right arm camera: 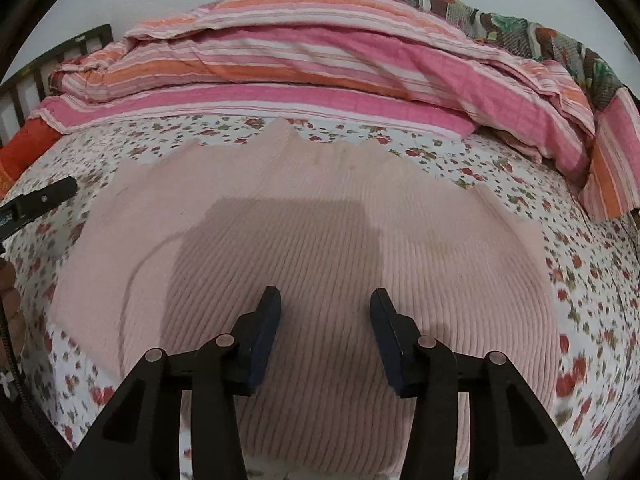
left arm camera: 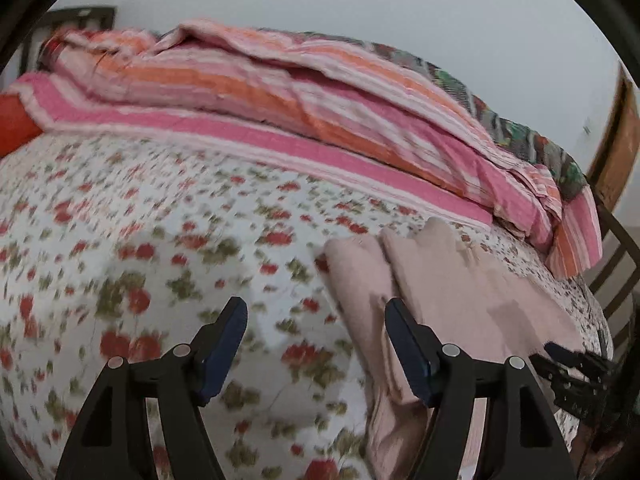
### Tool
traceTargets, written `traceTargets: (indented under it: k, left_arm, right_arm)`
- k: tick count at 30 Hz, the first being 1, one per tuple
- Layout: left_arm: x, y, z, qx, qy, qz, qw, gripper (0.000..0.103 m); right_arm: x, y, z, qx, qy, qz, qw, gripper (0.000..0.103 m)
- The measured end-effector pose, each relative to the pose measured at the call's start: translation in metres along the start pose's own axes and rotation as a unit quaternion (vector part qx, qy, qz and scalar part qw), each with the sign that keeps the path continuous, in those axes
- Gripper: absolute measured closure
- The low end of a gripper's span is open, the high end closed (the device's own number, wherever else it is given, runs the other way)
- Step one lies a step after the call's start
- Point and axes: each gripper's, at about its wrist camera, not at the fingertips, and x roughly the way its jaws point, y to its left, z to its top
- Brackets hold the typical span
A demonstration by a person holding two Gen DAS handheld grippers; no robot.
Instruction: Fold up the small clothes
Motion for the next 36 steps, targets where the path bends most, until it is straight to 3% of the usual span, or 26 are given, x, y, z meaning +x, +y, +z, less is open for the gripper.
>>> traceTargets:
  k: [3,7,11,14,16,21,25,30,33,36]
  left_arm:
    - [-0.007,0.0,-0.011,-0.024,0.028,-0.025,0.999,0.034]
    - [-0.029,-0.014,-0.034,-0.005,0.035,-0.048,0.9982,0.033]
    - [-0.038,-0.02,-0.067,-0.029,0.058,-0.083,0.9945,0.032]
    - [-0.037,-0.025,-0.091,-0.042,0.073,-0.089,0.9925,0.033]
    - [-0.038,-0.03,-0.101,-0.042,0.065,-0.094,0.9925,0.032]
    - [-0.031,-0.035,-0.098,-0.073,0.051,-0.11,0.9899,0.032]
    - [-0.022,-0.038,-0.09,-0.095,0.047,-0.1,0.9893,0.034]
    - [-0.014,-0.045,-0.08,-0.093,0.057,-0.095,0.9895,0.034]
    - [-0.011,-0.041,-0.077,-0.109,0.045,-0.113,0.9865,0.034]
    - [-0.006,-0.033,-0.074,-0.136,0.027,-0.127,0.9821,0.035]
  right_arm:
    - [-0.008,0.006,-0.021,-0.015,-0.01,0.005,1.0,0.056]
    - [-0.018,0.01,-0.052,-0.033,-0.036,0.005,0.999,0.056]
    - [-0.031,0.011,-0.068,-0.038,-0.03,0.024,0.999,0.056]
    - [-0.044,0.007,-0.07,-0.053,-0.031,0.072,0.996,0.056]
    - [-0.057,-0.009,-0.066,-0.037,-0.057,0.1,0.993,0.056]
    - [-0.064,-0.056,-0.04,0.023,-0.098,0.108,0.989,0.055]
    - [-0.052,-0.085,-0.026,0.073,-0.081,0.128,0.986,0.055]
    - [-0.052,-0.103,-0.025,0.075,-0.06,0.117,0.989,0.055]
    - [-0.063,-0.118,-0.024,0.074,-0.079,0.099,0.989,0.055]
    - [-0.069,-0.133,-0.023,0.102,-0.098,0.108,0.984,0.055]
